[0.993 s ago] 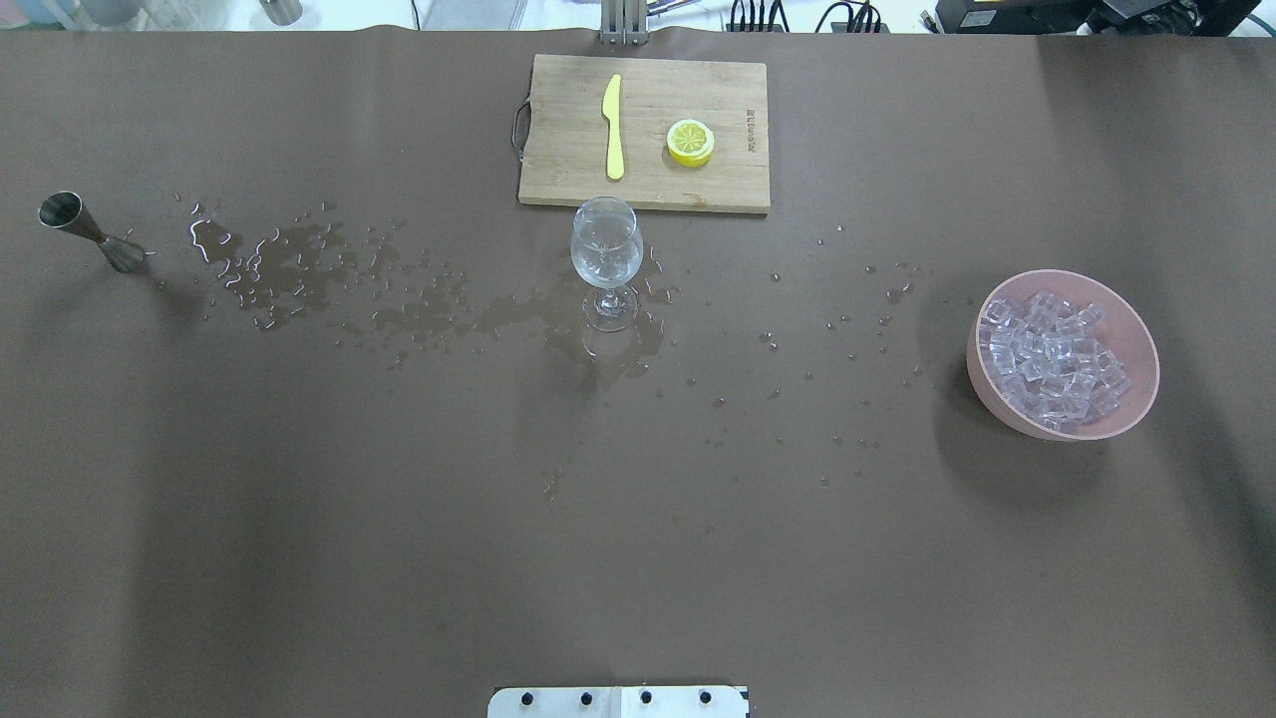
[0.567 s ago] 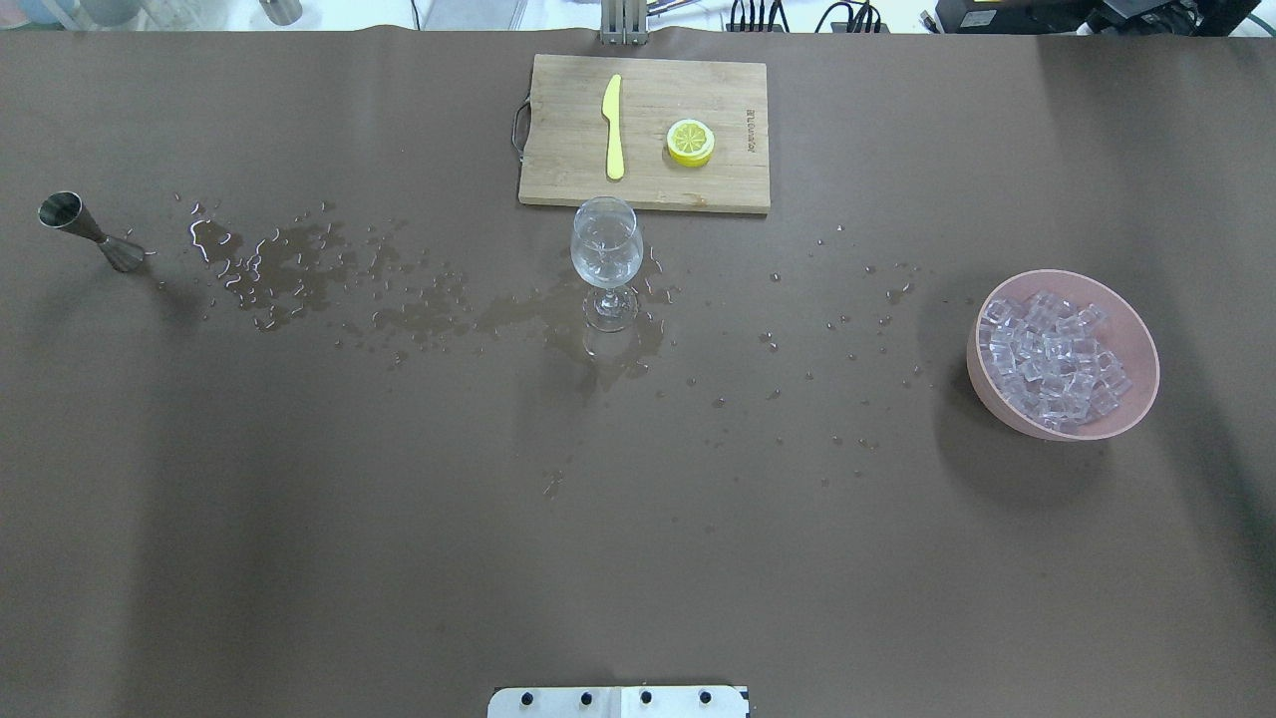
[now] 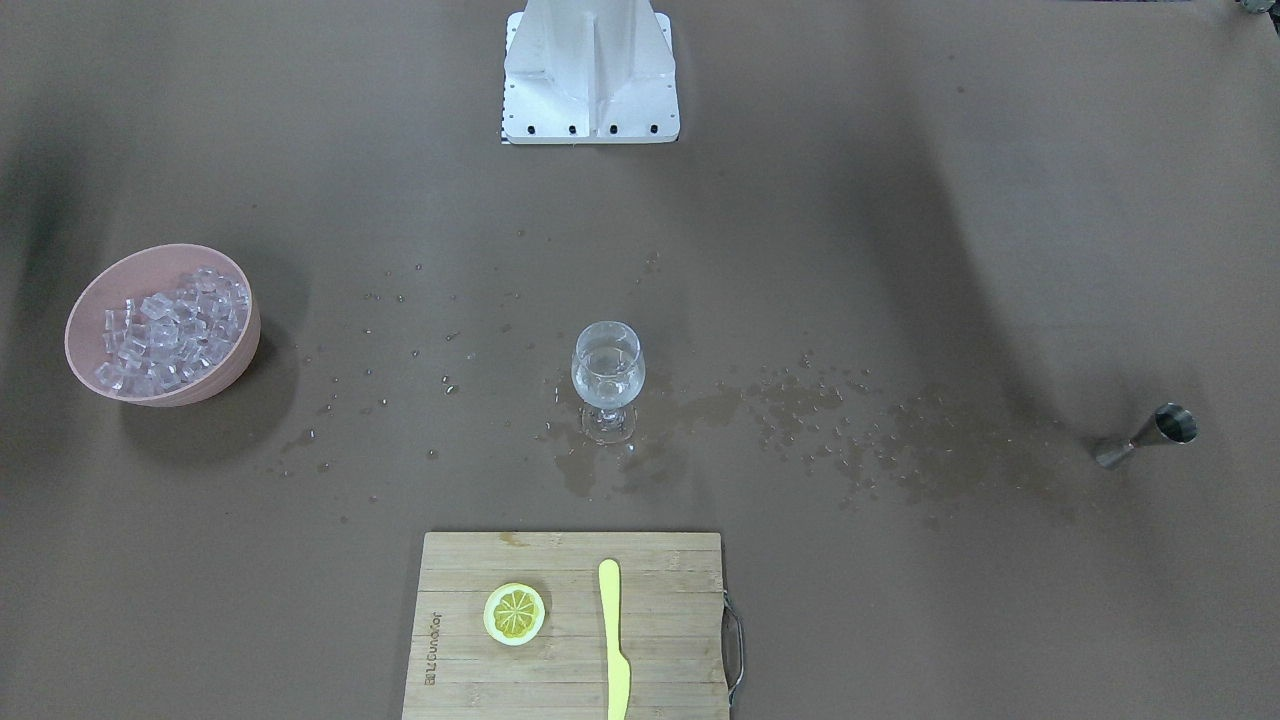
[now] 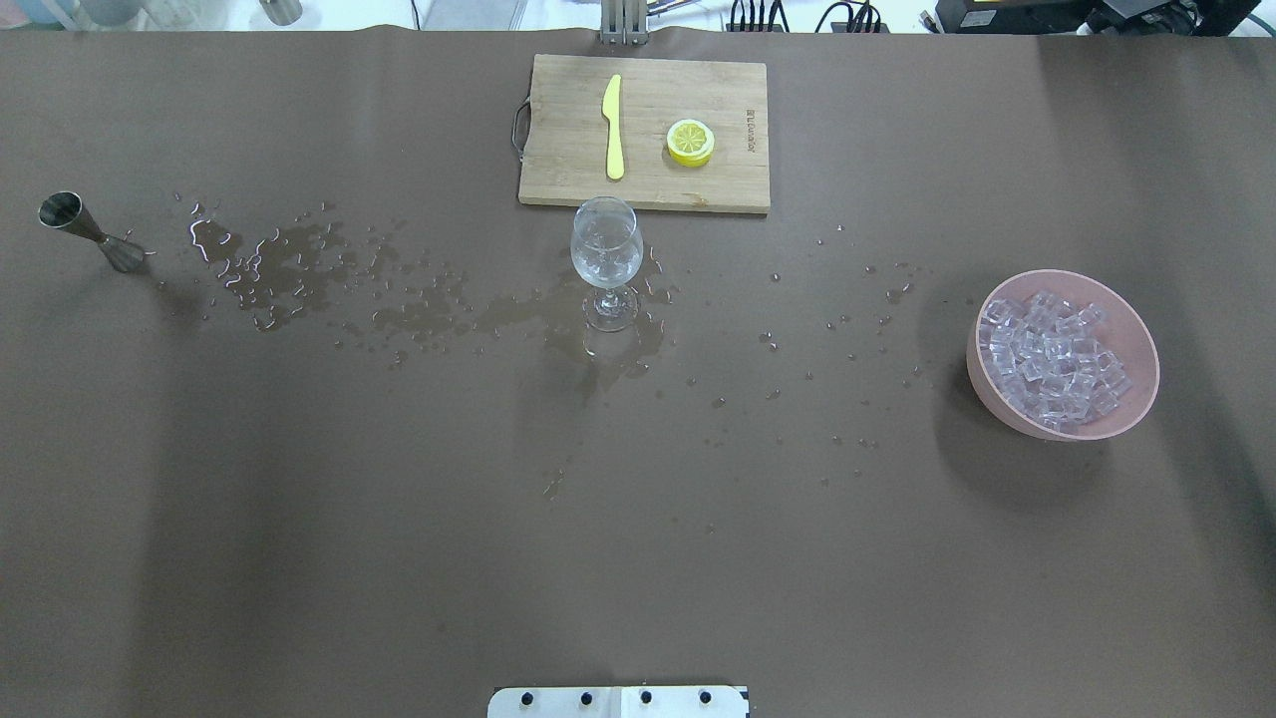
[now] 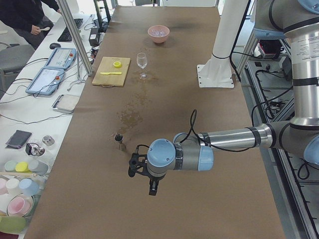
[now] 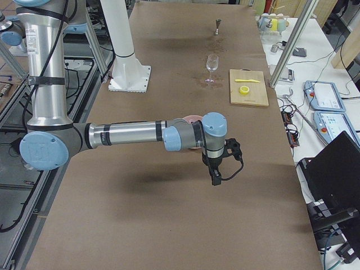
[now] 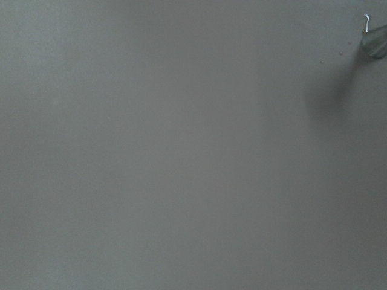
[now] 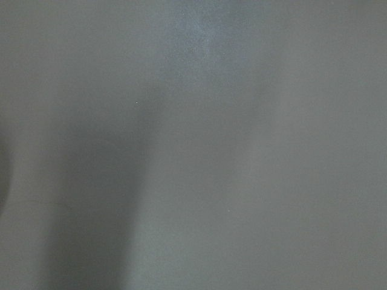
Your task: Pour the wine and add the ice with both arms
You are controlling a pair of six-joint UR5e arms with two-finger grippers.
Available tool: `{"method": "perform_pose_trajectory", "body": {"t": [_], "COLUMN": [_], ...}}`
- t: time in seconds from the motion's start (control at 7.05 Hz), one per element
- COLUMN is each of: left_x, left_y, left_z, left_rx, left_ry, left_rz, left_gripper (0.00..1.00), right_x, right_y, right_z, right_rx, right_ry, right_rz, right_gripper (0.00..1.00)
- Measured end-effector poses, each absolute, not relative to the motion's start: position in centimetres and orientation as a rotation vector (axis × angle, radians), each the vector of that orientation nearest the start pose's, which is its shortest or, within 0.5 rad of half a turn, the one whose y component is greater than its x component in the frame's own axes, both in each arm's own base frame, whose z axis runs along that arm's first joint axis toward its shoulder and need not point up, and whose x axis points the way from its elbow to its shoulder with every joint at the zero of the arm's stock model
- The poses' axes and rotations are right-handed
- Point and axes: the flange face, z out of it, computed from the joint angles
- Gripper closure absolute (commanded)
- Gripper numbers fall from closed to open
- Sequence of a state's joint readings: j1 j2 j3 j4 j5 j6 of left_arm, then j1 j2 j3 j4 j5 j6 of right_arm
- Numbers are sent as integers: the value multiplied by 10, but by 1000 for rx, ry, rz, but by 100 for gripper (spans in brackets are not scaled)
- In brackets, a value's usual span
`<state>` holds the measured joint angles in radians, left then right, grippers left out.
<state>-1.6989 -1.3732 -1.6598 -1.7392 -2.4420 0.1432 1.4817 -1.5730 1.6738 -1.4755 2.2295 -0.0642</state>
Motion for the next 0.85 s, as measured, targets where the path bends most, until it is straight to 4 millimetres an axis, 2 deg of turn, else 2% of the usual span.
{"method": "perform_pose_trajectory", "body": {"t": [0.28,0.85], "left_x": [-109,-108], "left_y": [-416,-447], "left_z": [661,608], "left_rx": [259,540], "left_ry": [871,816], "left_rz": [83,227], "left_gripper": [2,1], "right_x": [26,25], "right_y": [-509,-511], "right_z": [608,611], "right_rx": [179,172], "right_ry": [-665,-678], "right_rz": [-210,-208], "right_gripper": [0,0]}}
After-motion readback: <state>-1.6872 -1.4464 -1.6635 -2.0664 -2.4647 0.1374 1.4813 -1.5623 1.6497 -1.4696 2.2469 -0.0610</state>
